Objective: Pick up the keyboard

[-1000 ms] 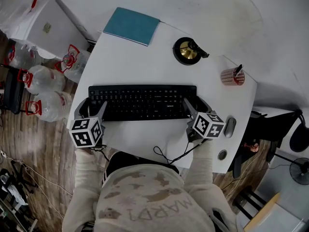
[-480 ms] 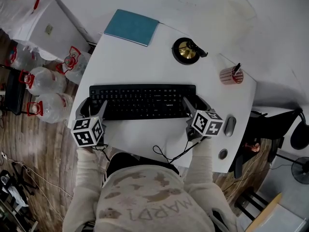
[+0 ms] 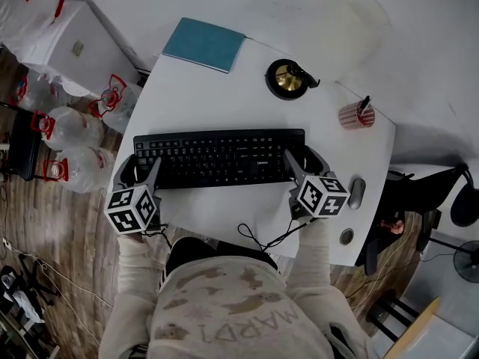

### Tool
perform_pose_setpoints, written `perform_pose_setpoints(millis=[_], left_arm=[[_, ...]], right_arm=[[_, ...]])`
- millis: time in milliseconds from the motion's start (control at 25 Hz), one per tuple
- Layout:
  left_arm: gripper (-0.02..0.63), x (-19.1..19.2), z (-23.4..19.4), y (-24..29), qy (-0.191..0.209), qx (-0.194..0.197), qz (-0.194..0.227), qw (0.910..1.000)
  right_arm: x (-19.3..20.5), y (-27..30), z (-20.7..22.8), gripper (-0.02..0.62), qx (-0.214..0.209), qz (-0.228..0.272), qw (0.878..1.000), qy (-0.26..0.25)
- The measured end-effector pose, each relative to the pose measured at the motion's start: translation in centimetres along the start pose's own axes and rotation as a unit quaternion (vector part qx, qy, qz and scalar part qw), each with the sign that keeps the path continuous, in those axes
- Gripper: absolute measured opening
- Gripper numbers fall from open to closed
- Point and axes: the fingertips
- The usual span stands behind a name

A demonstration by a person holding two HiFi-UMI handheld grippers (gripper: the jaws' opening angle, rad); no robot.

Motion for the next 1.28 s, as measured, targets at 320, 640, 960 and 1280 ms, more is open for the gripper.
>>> perform_pose_setpoints(millis=[320, 640, 960, 1280], left_arm=[[0.313, -3.7, -0.1, -2.5, 0.024, -0.006, 0.055, 0.9981], [0.284, -7.0, -0.2, -5.2, 0.015, -0.011, 0.116, 0.9931], [0.281, -9.0, 0.5, -7.0, 0.022, 0.002, 0.151, 0.9883], [0.281, -11.6, 2.1, -9.6, 0.037, 0.007, 0.190, 0.9810]], right_arm=[[-1.6, -1.9, -1.7, 0.265, -0.002, 0.039, 0.999, 0.003], [-4.0, -5.2, -3.5, 0.265, -0.010, 0.103, 0.995, -0.006], [-5.7, -8.2, -4.6, 0.264, -0.009, 0.144, 0.989, -0.014], [-8.0, -11.8, -5.5, 0.265, -0.007, 0.188, 0.982, -0.030]])
Point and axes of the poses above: the fingertips, and each gripper's own axes: y forward along the fingers, z to its right, x out of its underside, and after that the axes turned 7 degrees about y, right-handed
